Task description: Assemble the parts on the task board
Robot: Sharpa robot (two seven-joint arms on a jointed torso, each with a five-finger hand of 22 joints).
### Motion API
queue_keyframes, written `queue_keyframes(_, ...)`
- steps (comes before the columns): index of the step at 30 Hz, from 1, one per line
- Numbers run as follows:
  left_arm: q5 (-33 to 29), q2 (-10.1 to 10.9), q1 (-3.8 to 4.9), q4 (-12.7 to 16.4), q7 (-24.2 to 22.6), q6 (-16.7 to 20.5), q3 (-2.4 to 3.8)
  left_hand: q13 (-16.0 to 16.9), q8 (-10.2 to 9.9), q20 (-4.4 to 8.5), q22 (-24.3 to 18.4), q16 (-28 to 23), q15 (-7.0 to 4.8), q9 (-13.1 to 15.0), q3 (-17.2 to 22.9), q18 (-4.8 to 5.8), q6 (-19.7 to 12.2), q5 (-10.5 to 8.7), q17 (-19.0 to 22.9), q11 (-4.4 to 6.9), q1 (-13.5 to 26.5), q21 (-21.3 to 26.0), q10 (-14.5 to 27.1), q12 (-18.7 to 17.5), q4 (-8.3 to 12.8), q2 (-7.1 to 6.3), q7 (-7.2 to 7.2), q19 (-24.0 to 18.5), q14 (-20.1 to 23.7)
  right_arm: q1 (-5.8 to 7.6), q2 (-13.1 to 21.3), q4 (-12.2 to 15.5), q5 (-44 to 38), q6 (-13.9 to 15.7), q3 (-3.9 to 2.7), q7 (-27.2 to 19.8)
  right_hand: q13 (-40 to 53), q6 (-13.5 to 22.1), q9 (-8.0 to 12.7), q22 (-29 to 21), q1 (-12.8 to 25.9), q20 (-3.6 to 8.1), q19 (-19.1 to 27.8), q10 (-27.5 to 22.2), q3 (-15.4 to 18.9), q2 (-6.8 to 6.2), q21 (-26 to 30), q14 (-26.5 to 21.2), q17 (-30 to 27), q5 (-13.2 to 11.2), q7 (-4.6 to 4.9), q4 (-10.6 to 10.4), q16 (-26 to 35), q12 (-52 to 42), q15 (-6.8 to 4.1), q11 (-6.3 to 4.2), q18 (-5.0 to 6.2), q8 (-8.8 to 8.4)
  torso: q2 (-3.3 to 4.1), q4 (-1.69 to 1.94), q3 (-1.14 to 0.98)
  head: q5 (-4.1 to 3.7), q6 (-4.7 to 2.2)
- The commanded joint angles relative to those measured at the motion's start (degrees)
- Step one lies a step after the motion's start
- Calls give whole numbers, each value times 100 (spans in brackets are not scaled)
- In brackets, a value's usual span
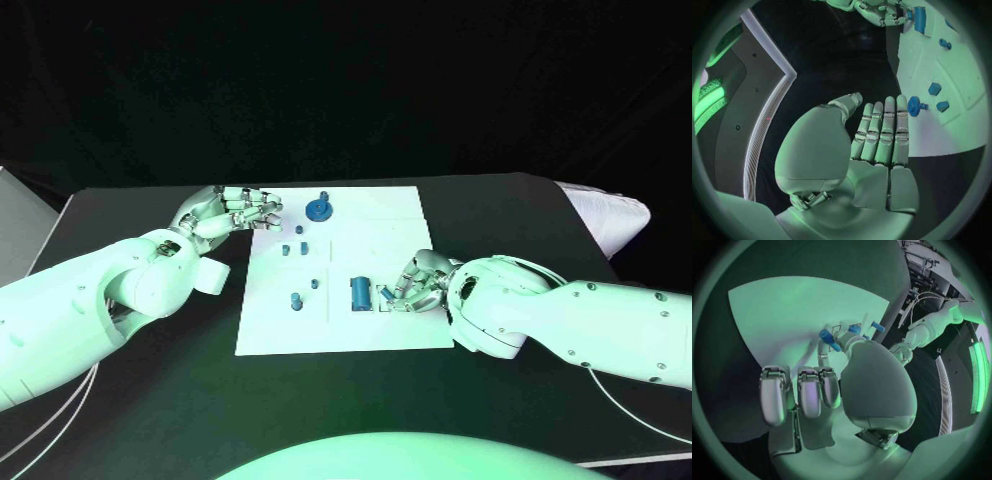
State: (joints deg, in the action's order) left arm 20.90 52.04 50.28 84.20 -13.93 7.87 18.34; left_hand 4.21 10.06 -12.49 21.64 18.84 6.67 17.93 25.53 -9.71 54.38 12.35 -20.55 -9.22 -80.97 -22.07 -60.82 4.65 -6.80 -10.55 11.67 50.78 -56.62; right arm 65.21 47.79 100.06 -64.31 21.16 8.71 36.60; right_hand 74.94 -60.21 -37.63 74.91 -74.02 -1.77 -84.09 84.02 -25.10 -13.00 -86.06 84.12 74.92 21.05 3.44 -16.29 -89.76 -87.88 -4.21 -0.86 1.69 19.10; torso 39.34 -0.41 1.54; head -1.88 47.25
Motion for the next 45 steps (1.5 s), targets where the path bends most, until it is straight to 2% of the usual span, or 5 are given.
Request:
queue_keyframes(1,-14,-13,-1,12,-11,-124,4,7,-19,-1,-9,-35,3,-7,-3,-58,7,-2,-5,0,-3,39,-15,1,-40,57,23,45,0,-16,-39,-55,72,-7,2,28,1362,-21,-8,1401,121,35,-506,479,-28,6,16,588,1508,-64,-25,-13,-24,26,-41,-19,-91,26,2,4,-1,5,10)
queue_keyframes(5,-11,-11,-1,10,-7,-129,4,7,-21,-1,-11,-38,3,-8,-4,-58,7,-2,-7,0,0,42,-14,0,-44,58,23,46,1,-24,-83,-73,87,-18,2,18,1363,-21,-16,1400,253,33,-505,481,-12,4,21,588,1508,-103,-20,-22,-24,24,-38,-15,-91,30,2,-4,-3,10,17)
queue_keyframes(7,-10,-13,-1,10,-5,-132,4,7,-21,-1,-11,-38,3,-8,-4,-58,7,-2,-7,0,0,42,-14,0,-44,58,23,46,1,-25,-104,-73,92,-21,3,8,1365,-24,-37,1401,404,36,-506,482,57,-32,21,588,1508,165,-23,1,-24,22,-35,-12,-91,42,2,-5,-3,10,17)
queue_keyframes(8,-9,-14,-1,11,-5,-134,4,7,-21,-1,-11,-38,3,-8,-4,-58,7,-2,-7,0,0,42,-14,0,-44,58,23,46,1,-26,-113,-71,93,-23,3,3,1363,-23,-41,1401,443,33,-505,481,82,-38,24,588,1508,183,-16,-5,-24,25,-36,-12,-90,44,1,-4,-3,11,15)
queue_keyframes(45,13,-10,-1,10,18,-161,4,6,-26,-1,-17,-48,5,-10,-1,-57,10,3,-17,-1,3,51,-12,-1,-60,75,23,52,2,-28,-210,-171,90,-3,1,-57,1371,-28,-57,1393,980,23,-499,486,431,33,64,588,1508,-49,-5,-39,-24,14,-24,1,-83,36,0,-7,-1,27,21)
